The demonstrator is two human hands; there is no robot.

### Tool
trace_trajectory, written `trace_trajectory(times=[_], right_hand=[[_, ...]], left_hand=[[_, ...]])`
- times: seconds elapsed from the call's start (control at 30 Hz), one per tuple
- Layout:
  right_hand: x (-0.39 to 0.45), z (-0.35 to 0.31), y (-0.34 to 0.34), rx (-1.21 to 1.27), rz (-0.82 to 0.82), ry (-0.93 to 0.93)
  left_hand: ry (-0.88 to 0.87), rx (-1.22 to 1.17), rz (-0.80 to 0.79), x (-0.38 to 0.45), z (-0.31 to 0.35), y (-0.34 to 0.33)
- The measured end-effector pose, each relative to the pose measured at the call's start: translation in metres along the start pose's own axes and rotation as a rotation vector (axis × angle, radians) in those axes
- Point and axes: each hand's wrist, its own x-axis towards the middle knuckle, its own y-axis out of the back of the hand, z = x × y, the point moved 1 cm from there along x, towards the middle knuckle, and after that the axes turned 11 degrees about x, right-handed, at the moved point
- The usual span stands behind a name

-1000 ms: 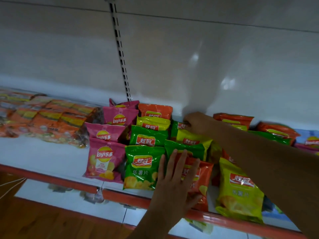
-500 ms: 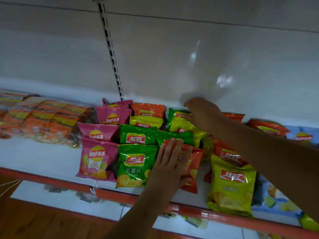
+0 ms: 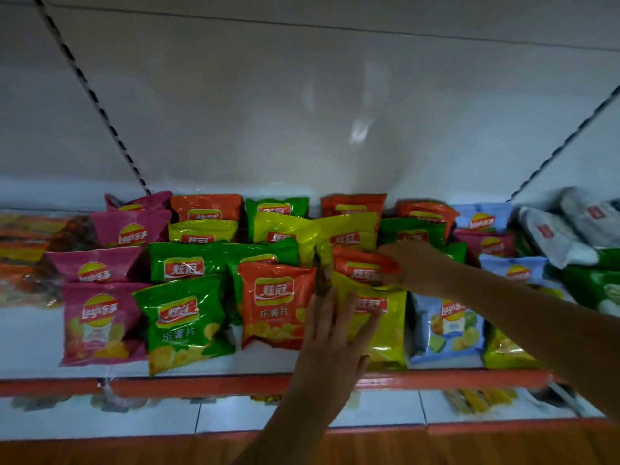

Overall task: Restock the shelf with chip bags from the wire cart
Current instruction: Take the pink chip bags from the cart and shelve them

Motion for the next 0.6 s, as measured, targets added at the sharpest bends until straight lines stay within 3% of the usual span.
trace_trajectory(times=[0.1,0.2,0.3,0.43,0.6], right_hand=[[0.007,-0.005,-0.005,0.224,0.105,0.056],[0.01,-0.007,-0.004,0.104,0.242,0.103],[0.007,-0.013,0.005,0.109,0.367,0.206],[0.024,-0.056,0.005,0.099,0.272,0.4],[0.06,-0.113,-0.011,-0.085,0.302,0.371]], left_hand=[[0.037,0.035,0.018,0.006,-0.008,0.003],[0.099,0.026,0.125,0.001,-0.024,0.013],[0.373,-0.015,0.181,-0.008,-0.048,0.026],[0.603,0.096,0.05,-0.023,-0.083,0.037],[0.557,0.16,-0.076,-0.026,-0.09,0.028]])
